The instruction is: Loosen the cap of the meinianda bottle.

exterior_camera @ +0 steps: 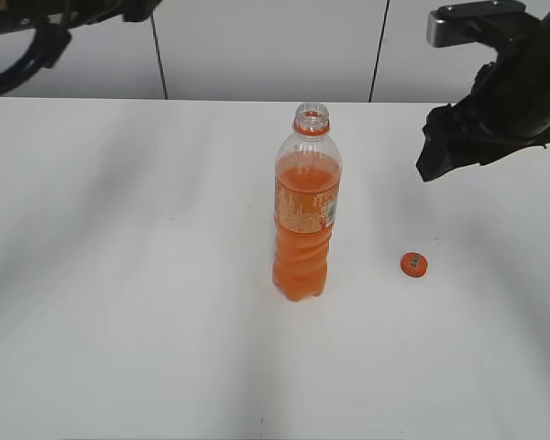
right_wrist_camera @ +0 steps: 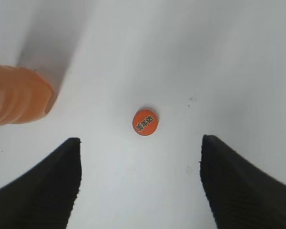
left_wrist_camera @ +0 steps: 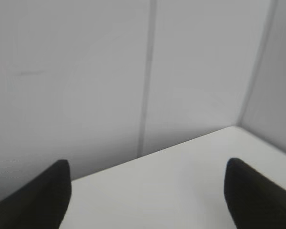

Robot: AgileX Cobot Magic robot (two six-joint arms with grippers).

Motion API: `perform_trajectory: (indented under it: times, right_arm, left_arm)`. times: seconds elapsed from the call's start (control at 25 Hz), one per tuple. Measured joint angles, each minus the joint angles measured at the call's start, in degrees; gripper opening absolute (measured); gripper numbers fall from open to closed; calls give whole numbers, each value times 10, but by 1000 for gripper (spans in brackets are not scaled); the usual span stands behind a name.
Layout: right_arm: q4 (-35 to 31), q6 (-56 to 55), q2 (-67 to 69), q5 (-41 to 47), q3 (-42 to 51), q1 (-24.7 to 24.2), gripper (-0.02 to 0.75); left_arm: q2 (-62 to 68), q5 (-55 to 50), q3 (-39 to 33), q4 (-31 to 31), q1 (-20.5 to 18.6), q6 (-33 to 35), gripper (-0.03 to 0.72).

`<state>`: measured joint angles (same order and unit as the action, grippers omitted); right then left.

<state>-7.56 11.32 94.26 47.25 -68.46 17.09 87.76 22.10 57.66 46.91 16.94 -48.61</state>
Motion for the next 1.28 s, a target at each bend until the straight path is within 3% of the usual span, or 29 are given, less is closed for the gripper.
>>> perform_trajectory:
  times: [0.16, 0.36, 0.44, 0.68, 0.8, 1.28]
  right_arm:
    - [23, -27, -20, 1, 0, 0, 579]
    - [53, -48, -24, 4, 0, -6, 579]
    - [51, -52, -23, 10, 0, -23, 579]
    - [50, -79, -4, 32, 1, -113, 579]
    - [50, -86, -3, 41, 1, -149, 579]
    - [53, -80, -12, 80, 1, -171, 579]
  left_arm:
    - [-6, -174, 0, -12, -47, 0, 593]
    - [-6, -359, 0, -64, -76, 20, 592]
    - [-4, -402, 1, -116, -81, 75, 592]
    - [45, -563, 63, -363, -102, 324, 583]
    - [83, -646, 114, -429, -114, 375, 583]
    - [108, -791, 241, -454, -116, 392, 582]
